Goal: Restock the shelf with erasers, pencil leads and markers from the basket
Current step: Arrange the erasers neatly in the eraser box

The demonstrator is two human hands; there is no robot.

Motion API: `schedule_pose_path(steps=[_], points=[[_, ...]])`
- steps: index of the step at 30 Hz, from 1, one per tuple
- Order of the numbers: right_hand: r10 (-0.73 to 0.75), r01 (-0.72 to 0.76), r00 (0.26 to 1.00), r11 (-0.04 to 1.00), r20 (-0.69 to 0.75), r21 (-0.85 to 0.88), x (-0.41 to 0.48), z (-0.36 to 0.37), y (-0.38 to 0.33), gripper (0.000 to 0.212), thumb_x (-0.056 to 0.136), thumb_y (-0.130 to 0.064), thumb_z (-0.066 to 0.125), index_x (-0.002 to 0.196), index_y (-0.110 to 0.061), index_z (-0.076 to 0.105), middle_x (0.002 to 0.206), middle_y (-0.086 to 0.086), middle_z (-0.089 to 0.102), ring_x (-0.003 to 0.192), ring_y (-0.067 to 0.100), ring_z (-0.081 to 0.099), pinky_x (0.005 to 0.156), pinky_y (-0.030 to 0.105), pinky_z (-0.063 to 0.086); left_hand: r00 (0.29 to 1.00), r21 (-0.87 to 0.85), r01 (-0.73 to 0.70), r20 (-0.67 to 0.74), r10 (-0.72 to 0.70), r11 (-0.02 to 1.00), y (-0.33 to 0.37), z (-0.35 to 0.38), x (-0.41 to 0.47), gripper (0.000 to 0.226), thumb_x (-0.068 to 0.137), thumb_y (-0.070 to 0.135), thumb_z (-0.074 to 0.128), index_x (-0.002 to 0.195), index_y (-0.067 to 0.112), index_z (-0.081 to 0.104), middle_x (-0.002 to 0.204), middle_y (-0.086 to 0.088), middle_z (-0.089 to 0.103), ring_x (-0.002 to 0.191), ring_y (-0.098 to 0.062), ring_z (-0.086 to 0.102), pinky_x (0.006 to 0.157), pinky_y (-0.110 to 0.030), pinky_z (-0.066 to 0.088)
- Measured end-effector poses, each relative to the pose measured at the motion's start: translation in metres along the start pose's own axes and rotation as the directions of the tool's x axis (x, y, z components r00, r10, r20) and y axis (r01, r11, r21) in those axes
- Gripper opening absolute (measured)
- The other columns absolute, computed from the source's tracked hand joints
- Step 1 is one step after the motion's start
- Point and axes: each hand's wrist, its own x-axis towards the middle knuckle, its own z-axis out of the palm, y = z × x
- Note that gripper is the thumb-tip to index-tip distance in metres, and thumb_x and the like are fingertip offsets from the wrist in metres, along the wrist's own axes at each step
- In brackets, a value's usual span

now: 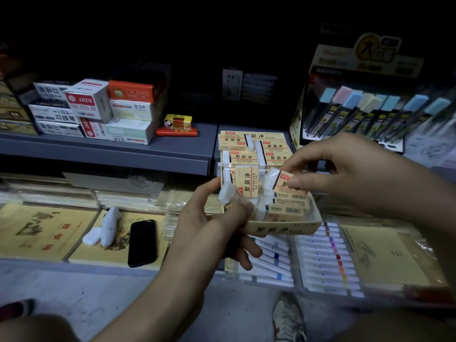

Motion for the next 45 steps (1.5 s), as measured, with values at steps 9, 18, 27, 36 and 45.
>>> schedule_pose_path(steps=[9, 18, 27, 36, 45], points=[[0.004, -0.013, 0.995, 0.996, -0.095, -0.091, 0.001, 0.005, -0.004, 0.008, 0.092, -0.045, 0.06, 0.094, -0.04, 0.066, 0.087, -0.019, 0.067, 0.075, -0.009, 0.058, 0.061, 0.019, 0.042, 1.0, 0.011, -0.004, -0.003, 0.004, 1.0, 0.0, 0.002, -0.001, 0.034, 0.095, 0.008, 0.065, 0.128, 0.018, 0.062, 0.084, -0.019, 0.077, 0.052, -0.03, 0.062, 0.045, -0.031, 0.05], [0.053, 0.059, 0.967, 0.904, -0.248, 0.423, -0.002, 0.0, -0.005, 0.02, 0.089, -0.011, 0.062, 0.092, -0.017, 0.043, 0.078, 0.013, 0.062, 0.069, 0.026, 0.065, 0.068, 0.057, 0.056, 1.0, 0.009, 0.0, -0.007, 0.001, 1.0, 0.0, 0.001, 0.0, 0.034, 0.095, 0.009, 0.066, 0.127, 0.019, 0.062, 0.084, -0.017, 0.077, 0.052, -0.03, 0.062, 0.046, -0.029, 0.05], [0.021, -0.024, 0.999, 0.995, -0.036, -0.097, -0.002, 0.014, -0.013, 0.044, 0.09, -0.015, 0.058, 0.108, -0.051, 0.075, 0.085, -0.022, 0.058, 0.076, -0.01, 0.054, 0.054, 0.015, 0.039, 1.0, 0.002, 0.003, -0.019, -0.003, 1.0, 0.0, 0.002, 0.0, 0.037, 0.094, 0.008, 0.066, 0.129, 0.019, 0.062, 0.082, -0.017, 0.076, 0.052, -0.03, 0.062, 0.045, -0.029, 0.05], [-0.005, -0.002, 0.997, 0.996, -0.08, -0.09, -0.002, 0.013, -0.005, 0.038, 0.093, -0.015, 0.064, 0.104, -0.05, 0.076, 0.085, -0.016, 0.056, 0.078, -0.009, 0.053, 0.06, 0.011, 0.039, 1.0, 0.006, 0.009, -0.011, -0.009, 1.0, 0.001, 0.001, -0.001, 0.037, 0.095, 0.008, 0.066, 0.13, 0.019, 0.061, 0.083, -0.018, 0.077, 0.052, -0.029, 0.062, 0.045, -0.03, 0.05], [0.044, -0.049, 0.996, 0.996, -0.073, -0.078, 0.011, 0.012, 0.0, 0.025, 0.069, -0.049, 0.087, 0.093, -0.044, 0.08, 0.089, -0.021, 0.065, 0.084, -0.001, 0.06, 0.076, 0.031, 0.049, 1.0, 0.023, -0.002, -0.015, 0.002, 1.0, -0.001, 0.001, 0.0, 0.036, 0.094, 0.009, 0.066, 0.128, 0.02, 0.062, 0.078, -0.018, 0.074, 0.053, -0.031, 0.062, 0.046, -0.031, 0.05]])
